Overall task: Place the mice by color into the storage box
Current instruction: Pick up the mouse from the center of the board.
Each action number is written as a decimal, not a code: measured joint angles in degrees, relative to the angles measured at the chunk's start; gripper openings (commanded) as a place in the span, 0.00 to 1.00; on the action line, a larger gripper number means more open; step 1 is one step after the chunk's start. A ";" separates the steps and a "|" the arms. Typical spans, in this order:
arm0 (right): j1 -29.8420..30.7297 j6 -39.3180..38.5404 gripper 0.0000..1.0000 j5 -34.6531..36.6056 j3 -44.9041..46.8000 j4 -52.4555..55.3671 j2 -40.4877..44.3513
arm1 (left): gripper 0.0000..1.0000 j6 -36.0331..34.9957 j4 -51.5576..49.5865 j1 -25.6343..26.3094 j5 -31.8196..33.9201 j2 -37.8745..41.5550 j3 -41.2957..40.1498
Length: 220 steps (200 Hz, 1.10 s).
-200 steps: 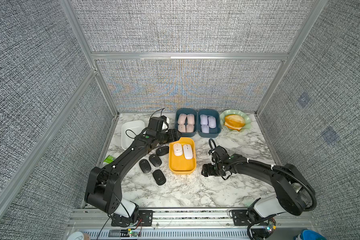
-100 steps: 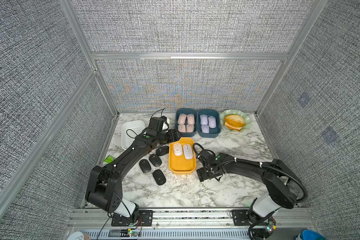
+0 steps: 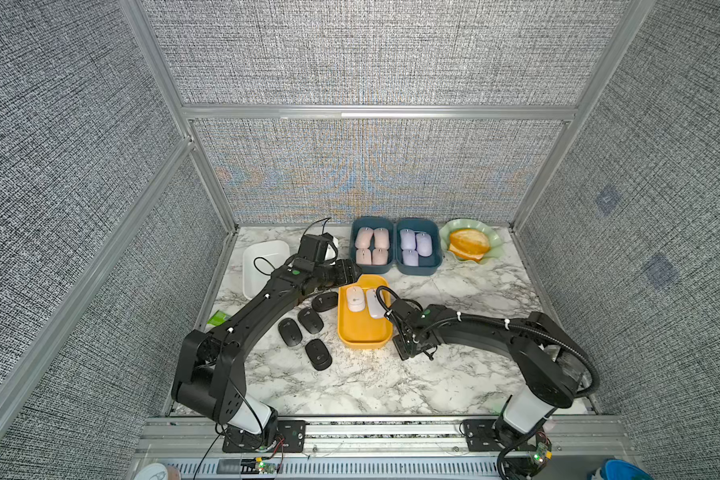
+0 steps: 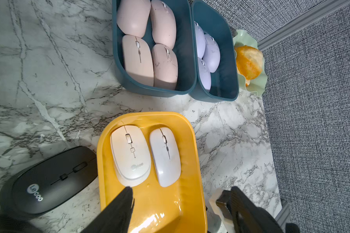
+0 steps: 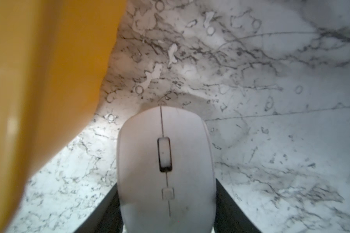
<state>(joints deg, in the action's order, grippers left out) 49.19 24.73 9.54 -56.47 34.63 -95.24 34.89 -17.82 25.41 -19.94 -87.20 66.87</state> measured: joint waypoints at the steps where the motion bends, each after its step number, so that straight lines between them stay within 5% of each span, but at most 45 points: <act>1: 0.00 0.09 0.55 0.09 0.02 0.02 0.13 | 0.77 -0.02 -0.04 0.00 0.00 0.00 0.02; 84: 0.46 4.07 0.53 5.88 -7.98 7.45 7.45 | 0.77 -0.09 -0.70 -2.51 5.20 3.91 0.28; 220: 4.90 4.85 0.53 3.85 -30.29 5.42 -10.34 | 0.79 3.30 4.44 -9.11 22.12 17.49 -10.08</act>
<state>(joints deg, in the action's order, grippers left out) 54.08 29.58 13.39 -86.76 40.05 -105.58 38.20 -13.39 16.29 2.17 -69.71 56.80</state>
